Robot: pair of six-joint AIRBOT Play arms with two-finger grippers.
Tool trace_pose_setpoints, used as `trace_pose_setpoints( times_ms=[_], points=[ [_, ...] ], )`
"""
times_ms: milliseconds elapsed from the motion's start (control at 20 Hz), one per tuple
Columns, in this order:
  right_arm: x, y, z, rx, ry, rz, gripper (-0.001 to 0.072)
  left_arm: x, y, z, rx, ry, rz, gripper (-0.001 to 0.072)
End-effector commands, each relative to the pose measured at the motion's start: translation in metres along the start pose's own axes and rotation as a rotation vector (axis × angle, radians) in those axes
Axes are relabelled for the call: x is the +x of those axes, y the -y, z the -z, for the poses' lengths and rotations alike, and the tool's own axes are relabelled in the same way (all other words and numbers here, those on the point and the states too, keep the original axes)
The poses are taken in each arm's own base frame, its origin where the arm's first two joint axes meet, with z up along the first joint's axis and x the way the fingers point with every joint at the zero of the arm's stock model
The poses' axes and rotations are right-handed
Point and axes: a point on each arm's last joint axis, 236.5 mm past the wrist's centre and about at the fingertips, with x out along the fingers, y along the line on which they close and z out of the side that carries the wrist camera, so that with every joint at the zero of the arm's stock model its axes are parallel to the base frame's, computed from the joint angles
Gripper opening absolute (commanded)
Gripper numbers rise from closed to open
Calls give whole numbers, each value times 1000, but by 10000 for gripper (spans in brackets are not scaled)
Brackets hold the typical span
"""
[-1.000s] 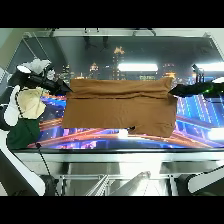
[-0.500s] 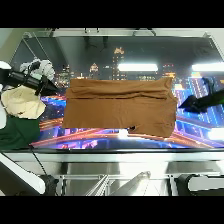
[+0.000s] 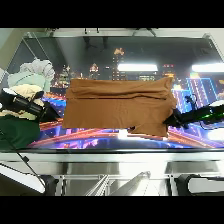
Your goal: Fold the shirts.
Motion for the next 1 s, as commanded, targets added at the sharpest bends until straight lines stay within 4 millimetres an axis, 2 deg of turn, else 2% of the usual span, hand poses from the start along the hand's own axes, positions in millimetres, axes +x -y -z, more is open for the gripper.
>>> trace_pose_setpoints(
  times_ms=[0, 100, 250, 300, 350, 400, 450, 600, 700, 800, 950],
  points=[
    [12, -3, -15, -33, 69, 14, 23, 28, -2, 6, 8, -15, -9, 282],
    [11, -6, -15, -37, 67, 1, 23, 38, 8, 7, 36, -42, -24, 281],
    [11, -7, -12, -42, 57, -5, 23, 56, 21, 21, 69, -121, -46, 280],
    [11, -9, -9, -50, 44, -12, 23, 62, 24, 26, 77, -148, -48, 260],
    [10, -11, -5, -53, 30, -19, 23, 66, 26, 30, 83, -166, -51, 181],
    [9, -14, -3, -57, 21, -25, 23, 68, 29, 32, 90, -178, -51, 48],
    [7, -16, 0, -64, 16, -29, 23, 67, 31, 33, 93, -184, -45, 21],
    [-7, -22, 8, -105, 10, -26, 23, 52, 40, 38, 120, -182, -30, 21],
    [-30, -18, 15, -104, 17, -23, 24, 34, 40, 40, 120, -121, -25, 21],
    [-59, -11, 18, -59, 66, -40, 24, 19, 30, 53, 76, -80, -7, 22],
    [-94, -24, 22, -42, 148, -112, 23, 2, 24, 65, 19, -1, 55, 21]
  ],
)
